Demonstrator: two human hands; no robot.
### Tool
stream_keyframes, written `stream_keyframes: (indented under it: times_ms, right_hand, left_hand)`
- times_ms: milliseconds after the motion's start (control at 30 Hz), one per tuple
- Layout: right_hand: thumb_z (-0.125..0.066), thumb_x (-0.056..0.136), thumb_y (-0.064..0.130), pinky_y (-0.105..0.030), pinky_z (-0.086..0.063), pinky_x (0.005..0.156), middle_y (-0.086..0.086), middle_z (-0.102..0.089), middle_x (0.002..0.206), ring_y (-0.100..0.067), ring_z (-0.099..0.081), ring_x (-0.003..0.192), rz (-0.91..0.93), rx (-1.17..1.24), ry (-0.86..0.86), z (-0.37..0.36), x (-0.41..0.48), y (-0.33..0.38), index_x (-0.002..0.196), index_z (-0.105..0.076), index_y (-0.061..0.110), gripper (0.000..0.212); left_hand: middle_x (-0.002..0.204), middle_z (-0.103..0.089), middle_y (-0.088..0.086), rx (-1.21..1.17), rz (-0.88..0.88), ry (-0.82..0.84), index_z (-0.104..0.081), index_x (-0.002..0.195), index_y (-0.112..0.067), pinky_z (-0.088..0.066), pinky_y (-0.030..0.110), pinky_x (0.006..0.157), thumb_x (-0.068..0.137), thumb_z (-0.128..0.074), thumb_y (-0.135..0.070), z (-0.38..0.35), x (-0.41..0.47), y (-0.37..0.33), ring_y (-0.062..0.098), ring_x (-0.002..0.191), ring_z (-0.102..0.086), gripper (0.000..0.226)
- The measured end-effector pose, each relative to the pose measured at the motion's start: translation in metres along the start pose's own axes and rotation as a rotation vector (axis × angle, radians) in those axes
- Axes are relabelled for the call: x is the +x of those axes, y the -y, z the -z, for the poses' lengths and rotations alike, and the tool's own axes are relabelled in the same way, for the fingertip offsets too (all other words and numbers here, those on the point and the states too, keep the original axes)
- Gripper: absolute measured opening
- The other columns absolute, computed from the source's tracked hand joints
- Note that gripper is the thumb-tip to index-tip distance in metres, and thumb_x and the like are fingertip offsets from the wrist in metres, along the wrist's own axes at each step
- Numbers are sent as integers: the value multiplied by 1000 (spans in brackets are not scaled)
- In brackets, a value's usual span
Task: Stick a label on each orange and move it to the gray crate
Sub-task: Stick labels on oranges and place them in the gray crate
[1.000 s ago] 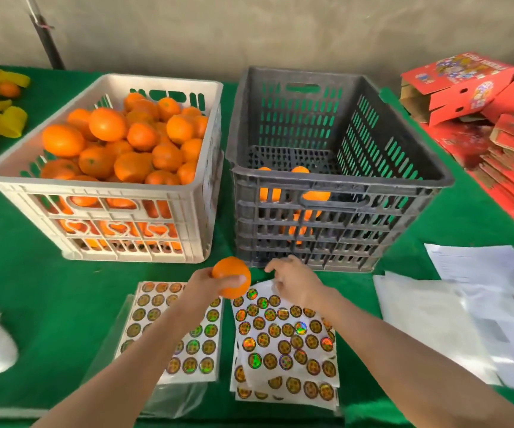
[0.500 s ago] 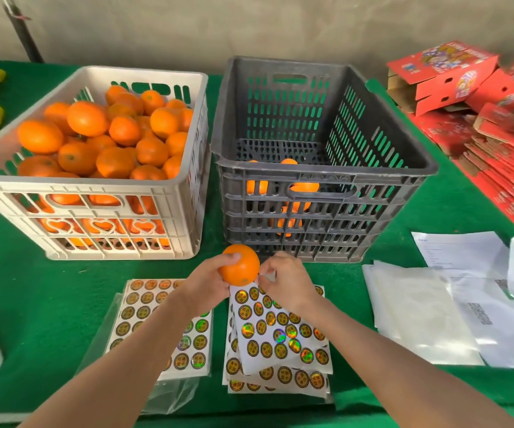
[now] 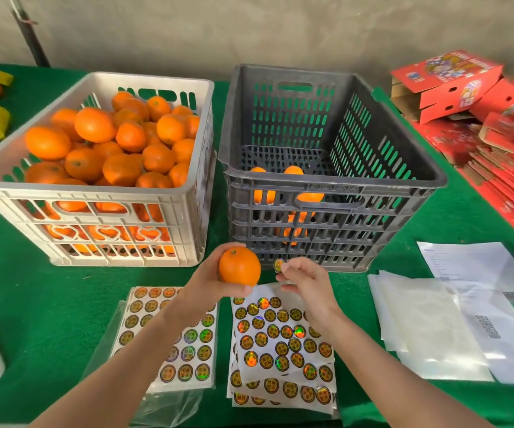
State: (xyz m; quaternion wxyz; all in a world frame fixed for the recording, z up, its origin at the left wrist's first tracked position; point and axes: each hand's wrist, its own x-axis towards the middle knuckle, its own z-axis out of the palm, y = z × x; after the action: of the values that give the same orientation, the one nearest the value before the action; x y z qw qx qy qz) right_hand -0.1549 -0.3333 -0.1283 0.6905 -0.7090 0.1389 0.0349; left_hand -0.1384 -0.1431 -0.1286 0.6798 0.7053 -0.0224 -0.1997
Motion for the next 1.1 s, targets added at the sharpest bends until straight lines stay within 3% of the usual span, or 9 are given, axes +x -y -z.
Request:
stream_keyframes:
  times_ms: [67,167,233,333,533,700,833,1000,1100]
  right_hand:
    - [-57,91,4,-24,-50,72,0,-64,77,-14,-59,82,42,86,87,0,-6,12,69,-64,14,25]
    - [-62,87,8,-29,-51,79,0,-68,92,-15,-61,89,146,113,208,-4,-15,30,67,-65,16,21]
    - [-63,79,18,-31,-50,85,-7,-65,105,-18,-60,98,237,52,250,-7,-20,43,69,-63,12,11]
    - [-62,77,21,-24,-49,83,-4,-59,109,-8,-56,101,364,-43,272,-10,-25,58,68,-61,15,11]
    - [-60,81,18,-44,-51,90,2,-55,107,-9,-55,103,485,-141,295,-13,-26,71,73,-60,14,9]
    - [-63,80,22,-36,-50,89,4,-56,106,-8,-54,106,551,-245,246,-19,-26,72,70,-57,20,12]
    - [-67,77,25,-38,-53,84,4,-59,103,-10,-58,101,599,-269,175,-24,-27,72,70,-56,21,13]
    - [-79,75,28,-31,-52,77,6,-61,106,-10,-61,95,457,-254,177,-23,-28,73,100,-50,29,39]
    - [-73,76,40,-23,-50,85,15,-52,123,-4,-55,109,552,-286,251,-25,-37,78,126,-41,36,59]
  left_hand:
    - [126,-51,5,-78,-41,73,-52,121,-41,-55,37,85,55,-79,-9,0,-7,-7,34,102,-65,78]
    - [127,-52,8,-124,-29,152,-49,125,-36,-54,39,88,53,-83,-29,-4,-13,-20,34,104,-64,80]
    - [124,-55,14,-265,18,169,-48,128,-22,-54,35,76,51,-84,-45,-6,-14,-30,33,97,-64,88]
    - [112,-56,22,-435,41,160,-44,131,-4,-51,29,58,63,-76,-45,-7,-12,-46,30,78,-65,86]
    - [102,-58,24,-350,-13,106,-41,132,0,-48,26,50,77,-59,-38,-1,-14,-63,28,67,-64,69]
    - [96,-60,19,-334,-33,89,-44,127,-1,-48,26,51,77,-60,-38,0,-17,-68,27,66,-64,64]
    - [96,-60,17,-323,-46,70,-49,116,-5,-49,27,52,76,-61,-36,1,-19,-71,26,66,-63,52]
    - [92,-64,9,-225,-95,69,-53,106,-12,-49,27,54,76,-60,-33,9,-23,-75,25,70,-63,37]
    - [89,-66,1,-153,-147,97,-55,102,-19,-52,31,62,75,-65,-39,10,-25,-85,22,76,-65,35]
